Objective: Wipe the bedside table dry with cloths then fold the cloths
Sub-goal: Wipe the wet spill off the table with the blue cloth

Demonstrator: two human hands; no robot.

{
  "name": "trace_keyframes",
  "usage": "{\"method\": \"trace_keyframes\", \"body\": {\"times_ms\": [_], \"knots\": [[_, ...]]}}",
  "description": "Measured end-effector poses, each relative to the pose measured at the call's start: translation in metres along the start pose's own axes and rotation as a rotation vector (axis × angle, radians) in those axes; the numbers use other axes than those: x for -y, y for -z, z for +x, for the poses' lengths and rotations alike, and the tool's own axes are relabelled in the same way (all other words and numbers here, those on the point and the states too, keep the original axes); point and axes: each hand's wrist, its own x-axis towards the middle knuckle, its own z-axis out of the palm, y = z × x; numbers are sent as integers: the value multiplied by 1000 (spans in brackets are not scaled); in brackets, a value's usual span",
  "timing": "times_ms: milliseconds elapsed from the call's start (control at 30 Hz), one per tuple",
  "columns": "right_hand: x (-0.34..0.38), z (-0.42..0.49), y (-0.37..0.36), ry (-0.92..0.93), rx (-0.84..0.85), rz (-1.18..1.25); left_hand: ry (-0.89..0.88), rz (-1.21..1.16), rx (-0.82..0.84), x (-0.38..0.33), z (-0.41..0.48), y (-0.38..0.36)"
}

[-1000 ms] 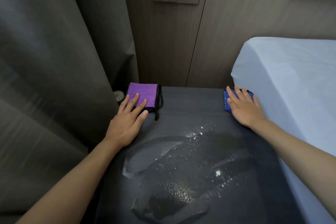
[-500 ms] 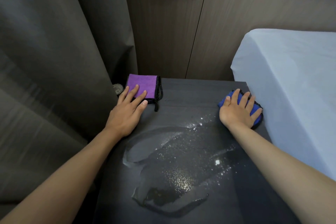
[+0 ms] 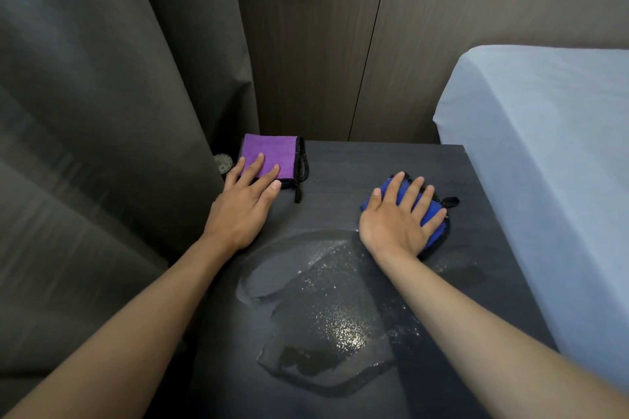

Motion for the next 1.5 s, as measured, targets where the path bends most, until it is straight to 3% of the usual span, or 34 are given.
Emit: {"method": "trace_keyframes", "body": {"times_ms": [533,733,900,967,1100,1267,1367,1500], "knots": [[91,-72,-27,214,-29,98,22,-29,12,-1,1,1],[111,-94,-25,306,48,86,4,121,111,4,9,0],[122,-108,-25,402,111,41,91,-102,173,-9,7,17],[123,-112,-24,480,120,0,152,-167,177,-17,4,24],[120,-117,-24,638,113,-25,16,65,242,-6,7,23],[92,-104,-27,986,26,-13,17,15,255,1,8,18],[70,-89,-22,1226,58,-61,23,-18,255,2,7,15],[45,-69,-10,1399,123,-102,6,67,236,4,6,11]]}}
